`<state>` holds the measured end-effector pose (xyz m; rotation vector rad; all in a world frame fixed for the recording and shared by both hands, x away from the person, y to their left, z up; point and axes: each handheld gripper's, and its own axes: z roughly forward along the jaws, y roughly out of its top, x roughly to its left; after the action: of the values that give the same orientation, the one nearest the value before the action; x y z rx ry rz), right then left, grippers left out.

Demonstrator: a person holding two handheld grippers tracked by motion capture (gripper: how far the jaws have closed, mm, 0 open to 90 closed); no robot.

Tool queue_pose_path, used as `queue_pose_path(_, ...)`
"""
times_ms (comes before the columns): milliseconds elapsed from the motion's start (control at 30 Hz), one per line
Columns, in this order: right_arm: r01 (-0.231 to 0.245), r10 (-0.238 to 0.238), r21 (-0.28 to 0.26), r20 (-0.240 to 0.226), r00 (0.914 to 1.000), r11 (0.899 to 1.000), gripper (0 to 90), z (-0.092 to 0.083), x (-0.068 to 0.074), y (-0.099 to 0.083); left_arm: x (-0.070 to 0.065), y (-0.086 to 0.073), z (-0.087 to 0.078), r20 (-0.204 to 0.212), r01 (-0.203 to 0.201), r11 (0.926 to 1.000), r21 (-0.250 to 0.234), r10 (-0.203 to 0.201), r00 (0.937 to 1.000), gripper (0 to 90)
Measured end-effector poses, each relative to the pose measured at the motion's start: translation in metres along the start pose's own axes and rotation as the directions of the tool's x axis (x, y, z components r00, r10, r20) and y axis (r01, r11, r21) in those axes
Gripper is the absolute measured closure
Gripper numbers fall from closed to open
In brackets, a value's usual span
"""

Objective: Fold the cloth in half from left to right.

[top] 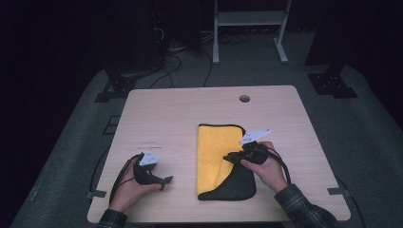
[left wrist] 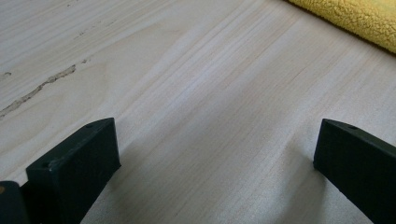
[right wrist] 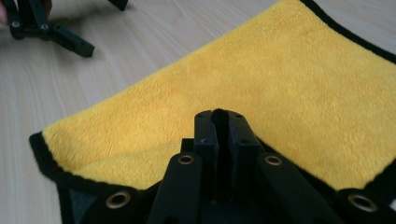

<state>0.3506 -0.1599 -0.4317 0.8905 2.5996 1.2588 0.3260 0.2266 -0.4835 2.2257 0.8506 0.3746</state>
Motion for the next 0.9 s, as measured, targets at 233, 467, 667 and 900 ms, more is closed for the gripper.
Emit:
queue_pose_path(233,0.007,-0.007,0.004,0.0,1.0,1.0,83.5,-0.017,0.007,-0.015,0.0,0.0,0.0,0.0,0.0,1.0,0.0,0.0,1.0,0.0)
queue_pose_path(467,-0.001,0.001,0.015,-0.012,0.9999,1.0,83.5,-0.035,0.017,-0.035,0.0,0.0,0.0,0.0,0.0,1.0,0.0,0.0,1.0,0.0)
queue_pose_path(667,-0.013,0.013,0.014,-0.02,0.9997,1.0,83.5,-0.047,0.025,-0.048,0.0,0.0,0.0,-0.001,0.001,1.0,0.0,-0.001,1.0,0.0)
queue_pose_path(900,-0.019,0.02,0.048,-0.018,0.9996,0.999,83.2,-0.057,0.036,-0.069,0.0,0.0,0.0,-0.002,0.003,1.0,-0.004,-0.003,1.0,0.0)
